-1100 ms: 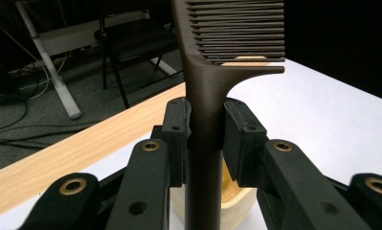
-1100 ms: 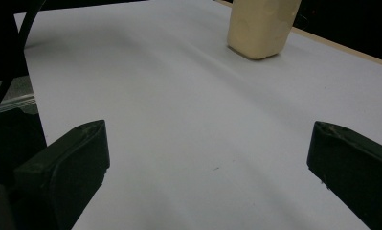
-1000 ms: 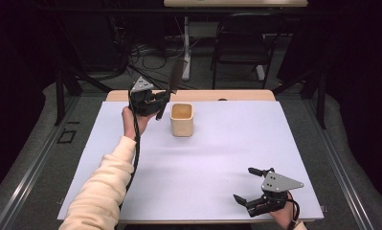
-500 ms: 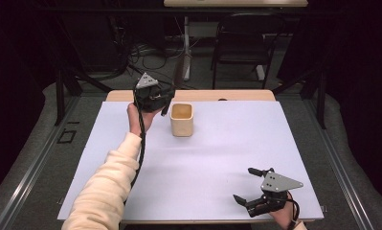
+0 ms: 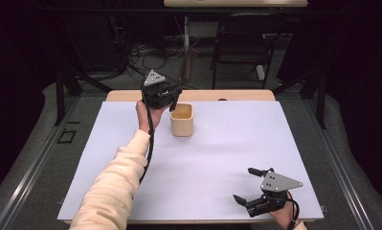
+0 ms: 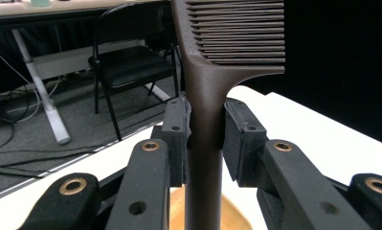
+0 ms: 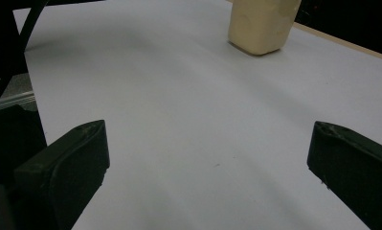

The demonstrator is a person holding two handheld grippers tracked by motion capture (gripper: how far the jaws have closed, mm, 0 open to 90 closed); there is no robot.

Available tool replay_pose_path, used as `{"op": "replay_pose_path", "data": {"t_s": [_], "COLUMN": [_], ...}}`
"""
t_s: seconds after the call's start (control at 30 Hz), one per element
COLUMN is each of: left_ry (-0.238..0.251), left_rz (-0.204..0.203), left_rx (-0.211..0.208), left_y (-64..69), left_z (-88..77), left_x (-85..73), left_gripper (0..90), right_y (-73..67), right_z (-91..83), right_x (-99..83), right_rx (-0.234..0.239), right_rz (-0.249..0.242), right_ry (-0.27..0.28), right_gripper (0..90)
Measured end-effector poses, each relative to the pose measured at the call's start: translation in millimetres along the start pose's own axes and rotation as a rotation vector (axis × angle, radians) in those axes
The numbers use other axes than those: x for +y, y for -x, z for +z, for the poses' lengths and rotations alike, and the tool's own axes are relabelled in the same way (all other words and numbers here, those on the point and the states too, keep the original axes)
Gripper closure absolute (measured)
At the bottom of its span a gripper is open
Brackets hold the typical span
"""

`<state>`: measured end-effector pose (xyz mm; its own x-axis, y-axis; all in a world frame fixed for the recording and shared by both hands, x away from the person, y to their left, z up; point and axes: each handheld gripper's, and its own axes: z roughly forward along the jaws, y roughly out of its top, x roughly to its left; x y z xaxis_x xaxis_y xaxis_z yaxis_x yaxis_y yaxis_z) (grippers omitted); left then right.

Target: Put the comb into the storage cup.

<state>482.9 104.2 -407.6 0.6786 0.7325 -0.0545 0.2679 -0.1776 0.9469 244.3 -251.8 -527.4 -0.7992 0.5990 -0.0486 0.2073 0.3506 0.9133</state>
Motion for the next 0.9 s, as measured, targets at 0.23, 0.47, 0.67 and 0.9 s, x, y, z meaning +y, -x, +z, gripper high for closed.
{"op": "replay_pose_path", "data": {"t_s": [0.23, 0.47, 0.67, 0.9], "left_ry": [0.001, -0.004, 0.006, 0.015], "left_rz": [-0.009, -0.011, -0.033, -0.054], "left_rx": [-0.011, -0.012, -0.015, -0.019], "left_y": [1.9, 3.3, 2.4, 1.1], "left_z": [9.5, 15.4, 19.5, 23.8], "left_x": [0.4, 0.6, 1.0, -1.3], "left_gripper": [72.3, 72.3, 72.3, 72.2], "right_y": [0.0, 0.1, 0.0, -0.3], "right_z": [0.1, -0.2, -0.2, -0.2], "right_x": [-0.1, -0.1, -0.1, -0.1], "right_rx": [-0.003, -0.002, -0.003, 0.0], "right_rz": [0.004, 0.003, 0.005, 0.006], "right_ry": [0.003, 0.003, 0.004, -0.003], "right_gripper": [0.1, 0.1, 0.1, 0.1]}}
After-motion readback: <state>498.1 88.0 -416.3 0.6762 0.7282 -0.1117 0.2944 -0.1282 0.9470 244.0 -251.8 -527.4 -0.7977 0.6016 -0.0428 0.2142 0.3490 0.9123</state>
